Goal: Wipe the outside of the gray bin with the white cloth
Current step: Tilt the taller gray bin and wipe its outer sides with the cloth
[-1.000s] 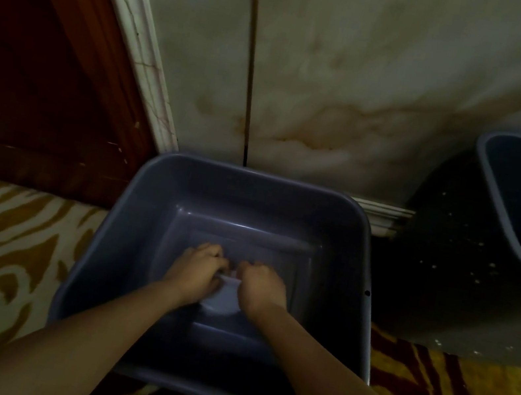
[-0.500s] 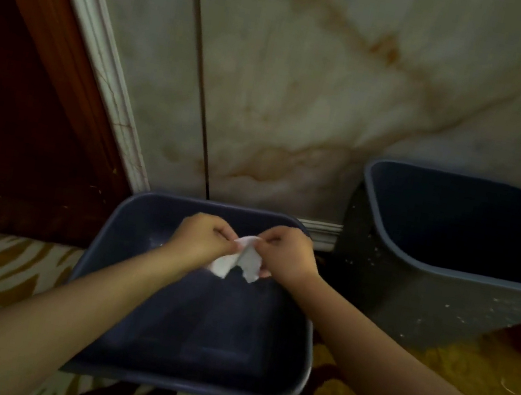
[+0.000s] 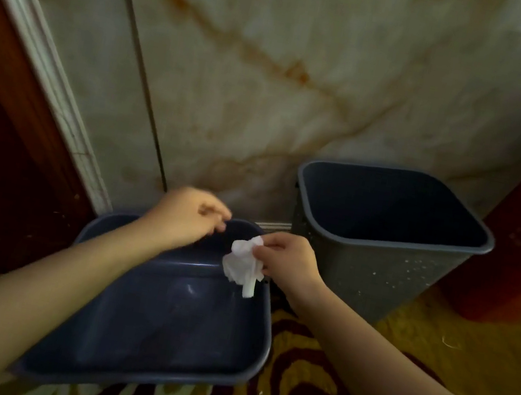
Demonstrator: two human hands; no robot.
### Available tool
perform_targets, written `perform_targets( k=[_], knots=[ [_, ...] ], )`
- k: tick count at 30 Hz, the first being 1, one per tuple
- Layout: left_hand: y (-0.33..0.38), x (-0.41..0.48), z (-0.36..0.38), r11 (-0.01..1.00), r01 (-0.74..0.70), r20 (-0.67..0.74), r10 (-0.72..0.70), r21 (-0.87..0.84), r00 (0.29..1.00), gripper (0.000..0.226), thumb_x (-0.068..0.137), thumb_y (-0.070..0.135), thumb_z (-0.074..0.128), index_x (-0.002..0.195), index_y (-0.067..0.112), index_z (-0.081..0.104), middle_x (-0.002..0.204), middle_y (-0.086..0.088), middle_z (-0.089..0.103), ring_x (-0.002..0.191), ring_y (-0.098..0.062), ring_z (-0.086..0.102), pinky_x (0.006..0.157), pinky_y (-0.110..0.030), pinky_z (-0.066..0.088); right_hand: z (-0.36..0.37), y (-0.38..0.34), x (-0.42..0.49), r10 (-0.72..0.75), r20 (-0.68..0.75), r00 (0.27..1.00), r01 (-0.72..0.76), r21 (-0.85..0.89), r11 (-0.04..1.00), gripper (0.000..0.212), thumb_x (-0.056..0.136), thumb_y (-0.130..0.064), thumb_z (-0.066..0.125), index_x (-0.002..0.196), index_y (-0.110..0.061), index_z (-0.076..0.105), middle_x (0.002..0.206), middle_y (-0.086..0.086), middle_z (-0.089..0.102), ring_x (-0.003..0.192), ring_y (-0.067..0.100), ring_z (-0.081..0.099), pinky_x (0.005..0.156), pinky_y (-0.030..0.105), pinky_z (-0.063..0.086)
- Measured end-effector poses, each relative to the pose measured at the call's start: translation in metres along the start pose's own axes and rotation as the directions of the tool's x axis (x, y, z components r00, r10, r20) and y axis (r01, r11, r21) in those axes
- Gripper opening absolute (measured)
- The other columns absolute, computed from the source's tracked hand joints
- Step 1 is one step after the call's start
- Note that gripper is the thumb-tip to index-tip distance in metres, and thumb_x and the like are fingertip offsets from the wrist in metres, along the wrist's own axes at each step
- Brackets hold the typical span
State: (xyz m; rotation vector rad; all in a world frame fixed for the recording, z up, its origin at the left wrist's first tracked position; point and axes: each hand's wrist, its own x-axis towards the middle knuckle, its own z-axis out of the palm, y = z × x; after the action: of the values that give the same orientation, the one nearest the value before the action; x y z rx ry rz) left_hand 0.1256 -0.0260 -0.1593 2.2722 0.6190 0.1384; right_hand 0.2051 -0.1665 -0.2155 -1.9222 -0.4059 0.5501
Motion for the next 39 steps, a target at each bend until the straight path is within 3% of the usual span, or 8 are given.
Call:
perform_targets(
  k=[5,11,15,19,23,28,32,39],
  knots=[
    [0.094,0.014,0.04,0.841,-0.519,0.032,0.521,0.15,0.853,0.031,0.085,0.023,0.058,0.115,0.02,0.065,0.105,0.007,0.068,0.095,-0.006,0.061,0.077,-0.004,0.041,-0.045,0.029,-0.033,0.094,-0.104,0.99,-0.086,0.079,0.993,0.008,0.087,-0.019,0.062,0.093,-0.019,0.067,0.089,0.001,0.069,0.084,0.015,0.066,0.077,0.035,0.057],
    [0.152,0.05,0.142,0.735,-0.585,0.523,0.369,0.342,0.768,0.044,0.093,0.032,0.045,0.132,0.013,0.047,0.132,-0.009,0.056,0.119,-0.025,0.053,0.097,-0.036,0.044,-0.093,0.061,-0.065,0.288,-0.154,0.945,-0.218,0.358,0.908,0.013,0.091,-0.02,0.057,0.102,-0.014,0.06,0.095,0.005,0.068,0.084,0.016,0.067,0.077,0.033,0.058],
    [0.153,0.069,0.163,0.751,-0.557,0.541,0.322,0.354,0.777,0.023,0.094,0.027,0.041,0.086,0.014,0.058,0.083,-0.003,0.058,0.076,-0.018,0.056,0.065,-0.029,0.044,-0.114,0.081,-0.082,0.358,-0.185,0.915,-0.222,0.509,0.831,0.006,0.091,-0.021,0.055,0.093,-0.016,0.058,0.097,0.007,0.066,0.088,0.019,0.066,0.081,0.037,0.056],
    [0.155,0.075,0.16,0.773,-0.528,0.433,0.365,0.352,0.824,0.025,0.094,0.024,0.041,0.098,0.01,0.062,0.094,-0.007,0.063,0.084,-0.022,0.059,0.072,-0.034,0.046,-0.131,0.094,-0.09,0.421,-0.328,0.845,-0.166,0.588,0.792,0.01,0.092,-0.021,0.054,0.099,-0.016,0.058,0.095,0.005,0.066,0.084,0.018,0.067,0.077,0.034,0.056],
    [0.172,0.082,0.147,0.819,-0.484,0.325,0.388,0.307,0.863,0.03,0.093,0.022,0.042,0.097,0.0,0.063,0.101,-0.018,0.066,0.094,-0.031,0.06,0.08,-0.037,0.046,-0.167,0.089,-0.085,0.235,-0.688,0.687,0.053,0.37,0.928,0.02,0.093,-0.024,0.052,0.11,-0.017,0.06,0.093,0.0,0.068,0.081,0.012,0.065,0.061,0.02,0.049],
    [0.177,0.075,0.141,0.933,-0.351,0.234,0.325,0.08,0.917,0.019,0.092,0.019,0.047,0.082,0.013,0.063,0.075,-0.01,0.056,0.069,-0.019,0.052,0.064,-0.027,0.037,-0.211,0.052,-0.042,-0.048,-0.877,0.478,0.229,0.072,0.971,0.021,0.094,-0.023,0.05,0.11,-0.021,0.064,0.082,-0.017,0.061,0.079,0.003,0.057,0.06,0.008,0.039],
    [0.177,0.057,0.151,0.95,-0.149,0.268,0.224,-0.274,0.937,0.028,0.093,0.012,0.046,0.075,0.005,0.067,0.07,-0.009,0.062,0.061,-0.017,0.055,0.06,-0.024,0.044,-0.21,0.031,0.006,-0.256,-0.801,0.541,0.21,-0.166,0.964,0.028,0.097,-0.023,0.045,0.119,-0.015,0.06,0.105,0.012,0.066,0.101,0.027,0.055,0.079,0.024,0.037],
    [0.144,0.053,0.166,0.89,-0.055,0.155,0.14,-0.453,0.978,0.031,0.093,0.01,0.043,0.069,0.009,0.062,0.071,-0.012,0.062,0.066,-0.023,0.057,0.063,-0.028,0.046,-0.166,0.048,0.037,-0.561,-0.569,0.601,0.23,-0.55,0.803,0.036,0.097,-0.01,0.046,0.133,-0.006,0.046,0.136,0.009,0.05,0.11,0.033,0.043,0.093,0.036,0.041]
  ],
)
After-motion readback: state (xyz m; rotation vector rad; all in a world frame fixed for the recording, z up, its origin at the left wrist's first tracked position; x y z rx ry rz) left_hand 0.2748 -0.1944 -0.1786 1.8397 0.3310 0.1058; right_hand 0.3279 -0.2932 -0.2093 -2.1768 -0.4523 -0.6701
